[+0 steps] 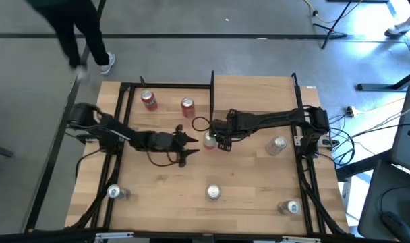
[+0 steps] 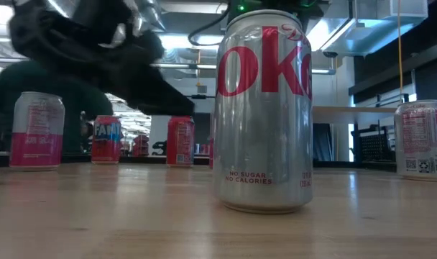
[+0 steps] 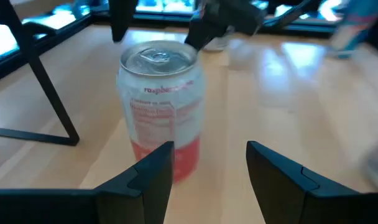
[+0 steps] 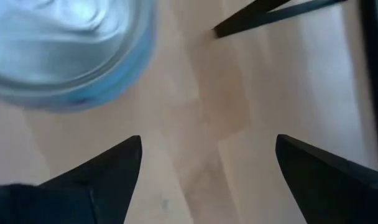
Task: Place canned beverage on shelf
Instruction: Put the right pink soda can on the shelf
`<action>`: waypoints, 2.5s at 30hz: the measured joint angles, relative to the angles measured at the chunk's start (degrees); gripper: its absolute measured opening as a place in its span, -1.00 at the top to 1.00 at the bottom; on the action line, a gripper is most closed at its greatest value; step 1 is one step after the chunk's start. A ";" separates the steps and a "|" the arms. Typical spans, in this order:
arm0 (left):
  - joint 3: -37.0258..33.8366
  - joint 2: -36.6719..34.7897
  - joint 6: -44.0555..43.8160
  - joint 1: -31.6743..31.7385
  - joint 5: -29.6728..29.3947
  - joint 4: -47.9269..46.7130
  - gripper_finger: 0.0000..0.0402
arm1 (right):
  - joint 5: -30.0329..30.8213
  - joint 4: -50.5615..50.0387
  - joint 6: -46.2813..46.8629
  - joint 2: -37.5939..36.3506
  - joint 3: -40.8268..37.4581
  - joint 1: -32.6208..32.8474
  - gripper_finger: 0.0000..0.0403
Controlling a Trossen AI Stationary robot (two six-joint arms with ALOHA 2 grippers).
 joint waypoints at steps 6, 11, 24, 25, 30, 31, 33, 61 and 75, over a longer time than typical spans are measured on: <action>6.76 8.45 -0.35 0.03 -3.75 -3.00 0.04 | 2.90 3.97 0.06 -0.03 -0.04 0.00 -0.75; 7.71 9.40 -0.37 0.54 -6.58 -3.38 0.04 | 3.29 6.04 -0.48 -0.03 -0.09 -0.04 -0.75; 7.78 9.40 -0.05 0.76 -12.35 -5.45 0.04 | -3.17 7.30 0.28 0.06 -0.07 0.87 -0.75; 7.78 9.40 0.05 0.74 -12.44 -5.72 0.04 | -3.57 7.14 0.28 0.06 -0.07 1.22 -0.75; 7.80 9.00 0.07 0.79 -14.57 -7.44 0.04 | -5.72 6.97 -0.45 0.06 -0.02 3.14 -0.75; 7.80 9.00 0.07 0.79 -14.52 -7.68 0.04 | -5.89 6.82 -1.07 0.06 0.06 3.59 -0.75; 7.80 9.00 0.08 0.66 -13.90 -8.09 0.04 | -5.68 4.25 -1.26 0.10 1.09 4.26 -0.75; 7.23 -12.96 1.53 -6.10 -14.20 -37.29 0.04 | -6.13 16.95 -9.84 -9.55 2.30 2.13 -0.96; 7.23 -12.96 1.12 -7.21 -14.14 -37.28 0.04 | -6.83 18.09 -11.76 -3.70 2.36 2.23 -0.97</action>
